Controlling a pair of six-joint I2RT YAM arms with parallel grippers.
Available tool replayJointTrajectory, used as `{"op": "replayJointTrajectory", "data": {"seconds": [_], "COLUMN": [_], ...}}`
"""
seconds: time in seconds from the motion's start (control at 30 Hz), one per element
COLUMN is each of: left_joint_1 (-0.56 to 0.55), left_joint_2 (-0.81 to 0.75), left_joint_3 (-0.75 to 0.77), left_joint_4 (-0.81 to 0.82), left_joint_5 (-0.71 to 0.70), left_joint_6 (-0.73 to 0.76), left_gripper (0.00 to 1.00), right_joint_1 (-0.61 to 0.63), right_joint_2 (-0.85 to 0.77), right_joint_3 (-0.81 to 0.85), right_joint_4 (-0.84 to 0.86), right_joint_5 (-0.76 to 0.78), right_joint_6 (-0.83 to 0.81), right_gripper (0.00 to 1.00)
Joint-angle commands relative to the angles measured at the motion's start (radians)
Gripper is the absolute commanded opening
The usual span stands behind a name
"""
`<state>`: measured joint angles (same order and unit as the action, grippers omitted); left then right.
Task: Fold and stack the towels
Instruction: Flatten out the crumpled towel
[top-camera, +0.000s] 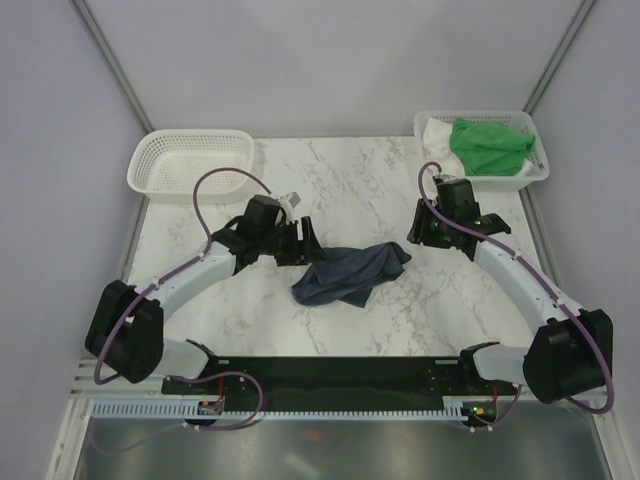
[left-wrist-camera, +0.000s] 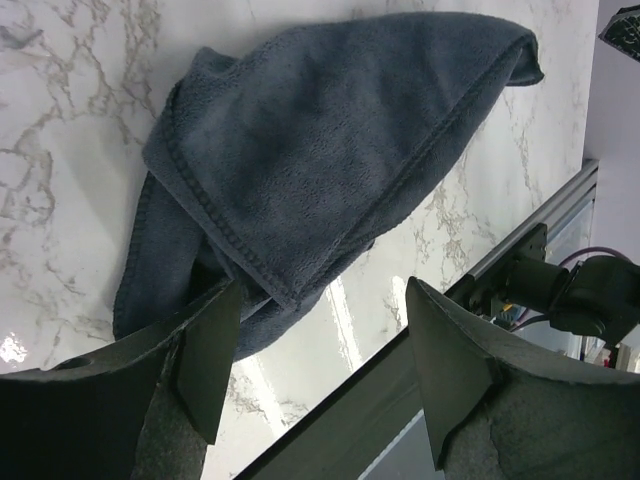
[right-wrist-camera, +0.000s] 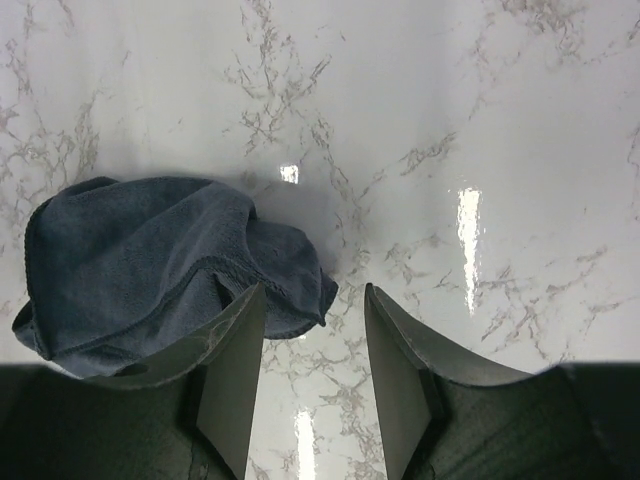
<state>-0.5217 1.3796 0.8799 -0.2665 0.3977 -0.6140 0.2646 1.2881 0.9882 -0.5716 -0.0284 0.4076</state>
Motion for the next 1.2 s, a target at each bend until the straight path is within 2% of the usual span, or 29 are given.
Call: {"op": "replayJointTrajectory", "data": {"seconds": [0.0, 0.13, 0.17, 0.3, 0.5, 0.63, 0.7, 0.87, 0.93, 0.97, 1.03, 1.07, 1.1, 1.13, 1.17], "left_joint_1": [-0.021, -0.041, -0.049, -0.124, -0.129, -0.164, -0.179, -0.185, -0.184, -0.185, -0.182, -0.182, -0.184, -0.184, -0.184], "left_joint_2": [0.012, 0.041, 0.047, 0.036, 0.053, 0.055, 0.044, -0.002, 0.001, 0.006, 0.032, 0.038, 0.051, 0.056, 0.061], "left_joint_3": [-0.021, -0.016, -0.016, 0.019, 0.050, 0.054, 0.053, 0.080, 0.100, 0.106, 0.129, 0.129, 0.128, 0.126, 0.122], "left_joint_4": [0.082, 0.118, 0.121, 0.057, 0.001, -0.036, -0.039, -0.040, -0.042, -0.046, -0.080, -0.089, -0.100, -0.103, -0.097], "left_joint_5": [0.000, 0.021, 0.021, -0.158, -0.146, -0.210, -0.255, -0.261, -0.208, -0.189, -0.133, -0.090, 0.028, 0.064, 0.078], "left_joint_6": [-0.050, -0.081, -0.073, 0.059, 0.086, 0.091, 0.147, 0.337, 0.391, 0.464, 0.540, 0.654, 0.712, 0.808, 0.847], "left_gripper": [0.74, 0.74, 0.74, 0.72, 0.69, 0.69, 0.69, 0.71, 0.70, 0.70, 0.73, 0.73, 0.72, 0.72, 0.72], "right_joint_1": [0.002, 0.002, 0.002, 0.002, 0.002, 0.004, 0.002, 0.001, 0.002, 0.002, 0.002, 0.002, 0.002, 0.004, 0.002], "right_joint_2": [-0.065, -0.065, -0.072, -0.096, -0.115, -0.107, -0.099, -0.061, -0.050, -0.047, -0.030, -0.026, -0.024, -0.033, -0.039], "right_joint_3": [-0.034, -0.091, -0.101, -0.154, -0.220, -0.240, -0.243, -0.244, -0.258, -0.264, -0.278, -0.278, -0.276, -0.279, -0.281], "right_joint_4": [0.025, 0.078, 0.091, 0.111, 0.165, 0.211, 0.226, 0.269, 0.311, 0.331, 0.367, 0.371, 0.372, 0.375, 0.377], "right_joint_5": [-0.017, -0.142, -0.145, -0.114, -0.127, -0.128, -0.134, -0.199, -0.217, -0.223, -0.232, -0.228, -0.226, -0.223, -0.211], "right_joint_6": [0.019, 0.017, 0.014, -0.022, -0.050, -0.093, -0.108, -0.133, -0.124, -0.119, -0.113, -0.110, -0.113, -0.112, -0.110], "right_gripper": [0.52, 0.50, 0.48, 0.47, 0.48, 0.48, 0.46, 0.42, 0.42, 0.41, 0.40, 0.29, 0.23, 0.12, 0.06]}}
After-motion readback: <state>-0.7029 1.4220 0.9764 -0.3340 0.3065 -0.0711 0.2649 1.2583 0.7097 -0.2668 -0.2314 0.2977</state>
